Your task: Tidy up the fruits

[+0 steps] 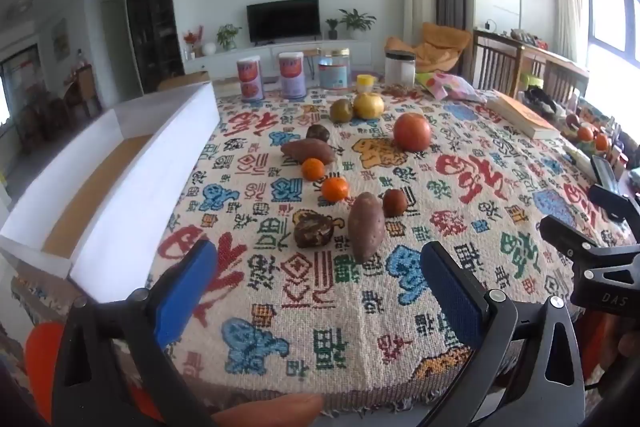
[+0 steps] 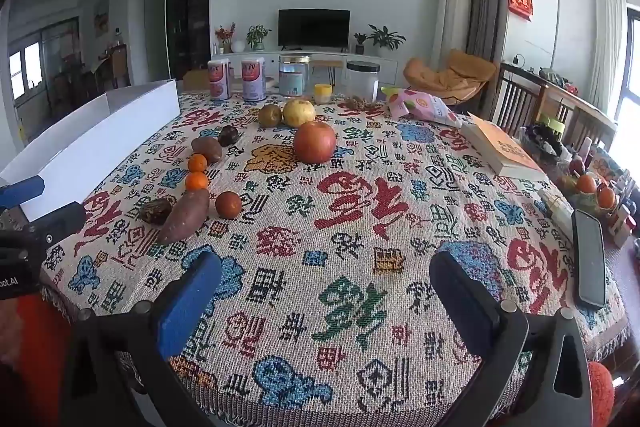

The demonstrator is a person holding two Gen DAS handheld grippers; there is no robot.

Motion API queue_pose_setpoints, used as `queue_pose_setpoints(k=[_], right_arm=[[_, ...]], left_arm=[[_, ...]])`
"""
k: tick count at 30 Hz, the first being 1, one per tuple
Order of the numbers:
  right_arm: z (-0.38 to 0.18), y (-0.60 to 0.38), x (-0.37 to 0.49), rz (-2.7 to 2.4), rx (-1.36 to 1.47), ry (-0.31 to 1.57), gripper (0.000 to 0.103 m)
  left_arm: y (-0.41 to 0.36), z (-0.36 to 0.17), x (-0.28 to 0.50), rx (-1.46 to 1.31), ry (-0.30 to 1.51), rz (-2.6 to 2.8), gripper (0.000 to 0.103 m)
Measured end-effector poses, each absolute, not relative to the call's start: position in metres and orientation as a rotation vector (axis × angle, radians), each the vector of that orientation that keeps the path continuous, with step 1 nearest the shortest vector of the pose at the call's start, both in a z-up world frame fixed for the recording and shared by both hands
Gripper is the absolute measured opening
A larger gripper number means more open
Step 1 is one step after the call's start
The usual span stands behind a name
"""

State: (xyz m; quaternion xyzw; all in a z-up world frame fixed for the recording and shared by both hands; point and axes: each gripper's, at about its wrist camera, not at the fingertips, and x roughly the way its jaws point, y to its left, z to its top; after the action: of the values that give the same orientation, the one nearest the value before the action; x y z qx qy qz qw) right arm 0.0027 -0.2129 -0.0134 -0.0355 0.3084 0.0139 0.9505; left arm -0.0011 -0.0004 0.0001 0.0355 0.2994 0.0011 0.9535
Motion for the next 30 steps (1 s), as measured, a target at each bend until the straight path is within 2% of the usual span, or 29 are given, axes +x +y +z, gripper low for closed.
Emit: queue_pose_setpoints(k=[11,30], right_arm=[[-0.014,-0.207,0.011,0.078,-0.057,0.687,0.103],[-0.022,-0.204,-0.002,0.115,-0.071,0.649,0.103]], left_arm=[[-0.001,-0.009,0.000,0.061,0.645,-0.014,0.102],[-0.005,-0.016,0.000,0.062,0.670,-0.015,0.102]])
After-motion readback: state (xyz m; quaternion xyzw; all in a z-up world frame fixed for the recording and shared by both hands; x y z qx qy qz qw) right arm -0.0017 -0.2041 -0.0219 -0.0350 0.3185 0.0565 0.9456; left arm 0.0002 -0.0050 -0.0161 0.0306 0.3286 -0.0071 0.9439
